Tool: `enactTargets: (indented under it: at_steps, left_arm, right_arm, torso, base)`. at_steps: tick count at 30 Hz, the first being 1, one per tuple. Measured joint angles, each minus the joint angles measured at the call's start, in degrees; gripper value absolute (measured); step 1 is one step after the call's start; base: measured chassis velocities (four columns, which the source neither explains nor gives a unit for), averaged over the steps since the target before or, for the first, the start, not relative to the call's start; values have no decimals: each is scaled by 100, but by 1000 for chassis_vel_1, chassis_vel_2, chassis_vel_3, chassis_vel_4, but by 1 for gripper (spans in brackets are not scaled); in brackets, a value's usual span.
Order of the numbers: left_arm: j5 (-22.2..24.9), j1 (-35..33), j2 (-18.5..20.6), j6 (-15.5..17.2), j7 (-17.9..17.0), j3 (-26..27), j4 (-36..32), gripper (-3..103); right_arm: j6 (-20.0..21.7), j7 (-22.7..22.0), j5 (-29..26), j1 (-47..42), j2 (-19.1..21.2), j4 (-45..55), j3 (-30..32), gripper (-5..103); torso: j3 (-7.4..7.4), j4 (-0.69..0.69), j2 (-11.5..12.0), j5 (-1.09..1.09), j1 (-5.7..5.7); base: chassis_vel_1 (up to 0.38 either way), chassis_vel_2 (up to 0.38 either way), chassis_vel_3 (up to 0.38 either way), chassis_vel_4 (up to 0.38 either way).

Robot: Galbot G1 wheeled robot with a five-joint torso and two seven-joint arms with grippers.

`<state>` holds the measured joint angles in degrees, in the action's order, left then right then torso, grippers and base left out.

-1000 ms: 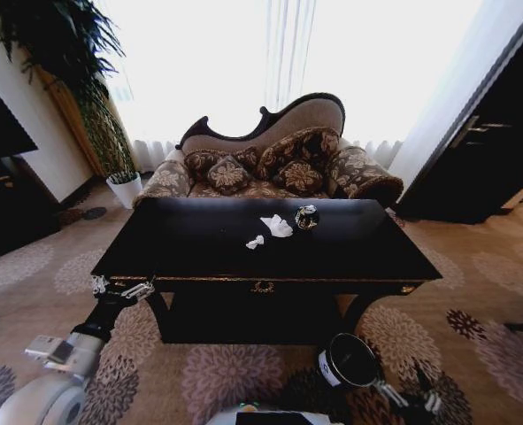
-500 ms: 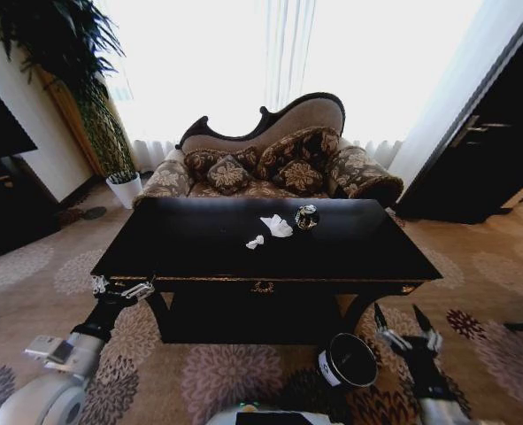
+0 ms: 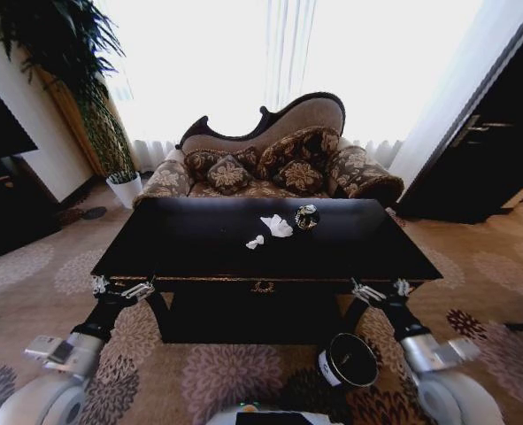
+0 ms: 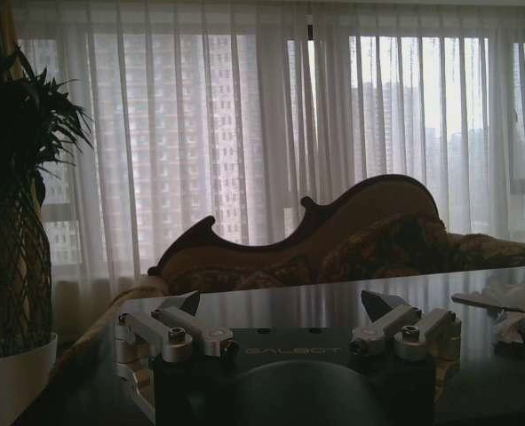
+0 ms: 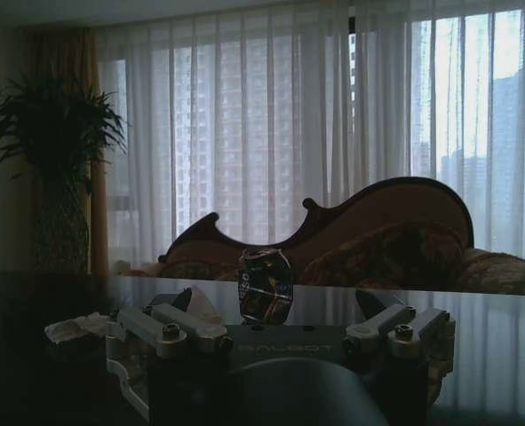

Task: Move to the front of the table and place the trash on the table into the trash bin.

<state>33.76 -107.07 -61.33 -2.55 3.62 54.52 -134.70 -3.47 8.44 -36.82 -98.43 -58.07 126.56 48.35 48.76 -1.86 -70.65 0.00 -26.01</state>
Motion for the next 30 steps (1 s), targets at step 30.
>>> enactTargets:
  at_steps: [30]
  left_arm:
    - [0, 0, 0, 0, 0, 0, 0, 100]
  right_arm:
    - [454, -420, -635, 4046, 2128, -3053, -3043, 100]
  torso:
    - [0, -1, 0, 1, 0]
  base:
    - [0, 0, 0, 0]
